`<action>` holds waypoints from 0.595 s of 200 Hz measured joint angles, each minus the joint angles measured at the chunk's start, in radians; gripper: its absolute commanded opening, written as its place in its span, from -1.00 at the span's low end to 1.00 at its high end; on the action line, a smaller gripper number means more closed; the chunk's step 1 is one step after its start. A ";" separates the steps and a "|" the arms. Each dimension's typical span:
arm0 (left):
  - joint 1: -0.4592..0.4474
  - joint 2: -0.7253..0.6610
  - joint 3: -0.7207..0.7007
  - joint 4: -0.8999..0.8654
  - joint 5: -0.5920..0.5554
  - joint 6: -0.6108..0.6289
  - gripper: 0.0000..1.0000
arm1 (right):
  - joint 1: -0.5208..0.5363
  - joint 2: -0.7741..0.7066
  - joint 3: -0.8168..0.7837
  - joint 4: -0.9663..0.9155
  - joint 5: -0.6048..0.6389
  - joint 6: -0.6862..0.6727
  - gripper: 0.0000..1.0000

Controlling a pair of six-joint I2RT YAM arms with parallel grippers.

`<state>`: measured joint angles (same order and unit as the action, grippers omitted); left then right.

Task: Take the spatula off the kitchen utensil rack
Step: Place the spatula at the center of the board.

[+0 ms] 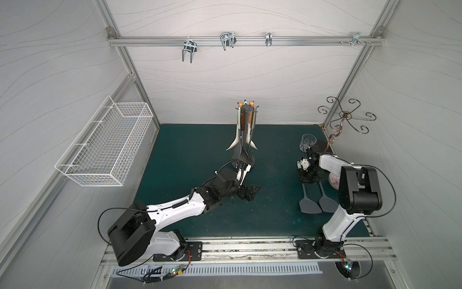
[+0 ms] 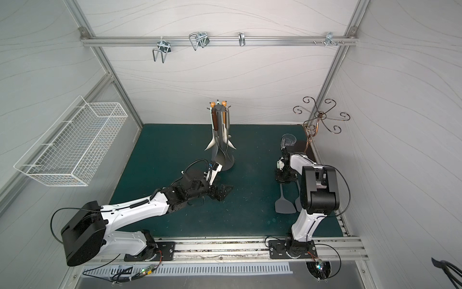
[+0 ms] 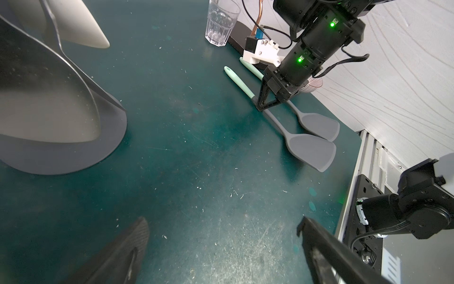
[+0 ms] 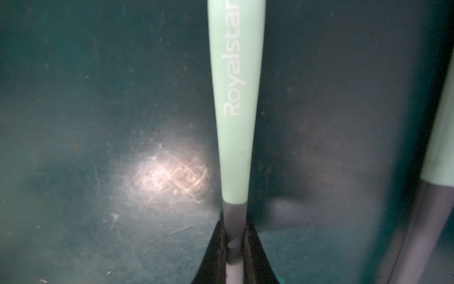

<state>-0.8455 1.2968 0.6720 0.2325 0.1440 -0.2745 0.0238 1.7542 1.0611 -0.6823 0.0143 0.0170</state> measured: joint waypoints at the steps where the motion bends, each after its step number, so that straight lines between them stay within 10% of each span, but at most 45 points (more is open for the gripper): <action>1: 0.000 0.000 0.000 0.000 0.000 0.000 0.99 | 0.000 0.000 0.000 0.000 0.000 0.000 -1.00; 119: 0.000 -0.060 0.000 -0.027 -0.036 0.020 0.99 | 0.003 0.041 0.048 -0.051 0.008 -0.009 -0.71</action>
<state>-0.8455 1.2366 0.6720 0.2058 0.1078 -0.2543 0.0269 1.7954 1.1091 -0.7330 0.0223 0.0082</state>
